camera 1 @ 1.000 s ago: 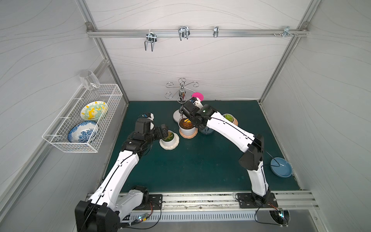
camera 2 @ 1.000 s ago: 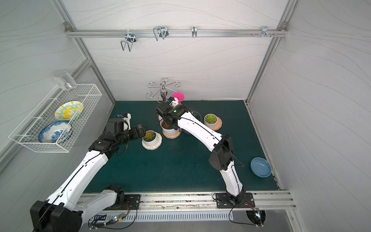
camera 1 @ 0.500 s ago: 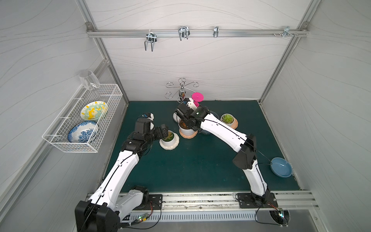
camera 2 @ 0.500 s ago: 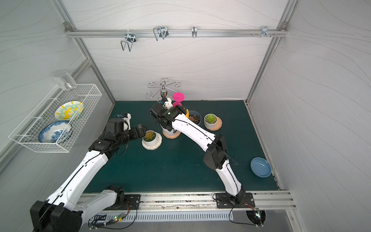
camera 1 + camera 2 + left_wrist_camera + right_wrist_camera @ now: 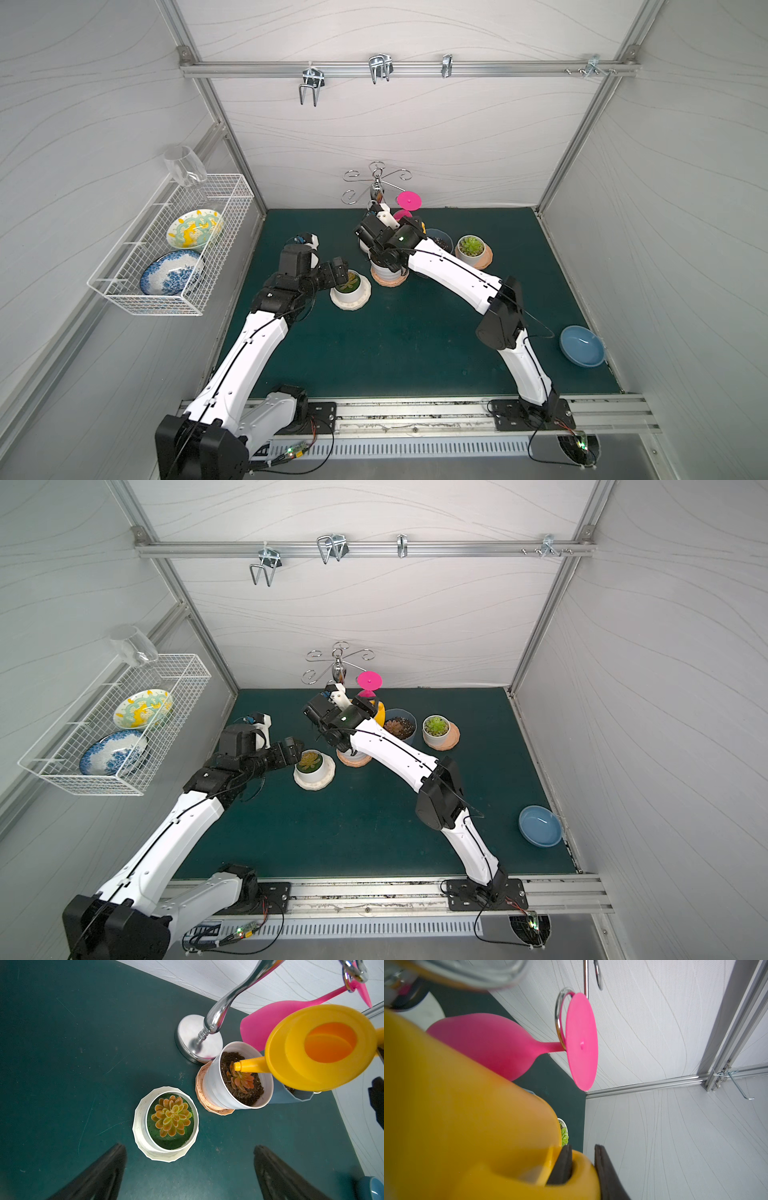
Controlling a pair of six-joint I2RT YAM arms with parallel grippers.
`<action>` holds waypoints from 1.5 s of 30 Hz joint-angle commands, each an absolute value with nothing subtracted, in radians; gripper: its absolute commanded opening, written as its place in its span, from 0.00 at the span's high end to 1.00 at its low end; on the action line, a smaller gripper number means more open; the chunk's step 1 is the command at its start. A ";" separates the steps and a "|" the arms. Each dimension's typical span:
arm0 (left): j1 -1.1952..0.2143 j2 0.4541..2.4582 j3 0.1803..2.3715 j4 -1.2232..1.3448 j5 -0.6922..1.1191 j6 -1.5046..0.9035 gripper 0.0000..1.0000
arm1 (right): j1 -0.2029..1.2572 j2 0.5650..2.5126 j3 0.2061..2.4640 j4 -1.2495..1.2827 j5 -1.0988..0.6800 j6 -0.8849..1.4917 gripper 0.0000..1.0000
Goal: Water the succulent around the soil edge
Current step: Water the soil of the potted plant with water.
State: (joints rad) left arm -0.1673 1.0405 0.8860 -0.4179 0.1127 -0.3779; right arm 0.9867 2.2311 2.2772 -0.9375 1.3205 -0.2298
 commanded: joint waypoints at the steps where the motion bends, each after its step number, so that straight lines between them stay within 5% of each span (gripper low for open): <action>1: -0.161 1.044 0.917 -0.391 0.124 -0.383 0.00 | 1.000 2.248 2.312 -0.901 1.345 -0.247 1.00; 45: -0.160 1.032 0.906 -0.374 0.137 -0.394 0.00 | 1.038 2.075 2.123 -1.072 1.300 -0.017 1.00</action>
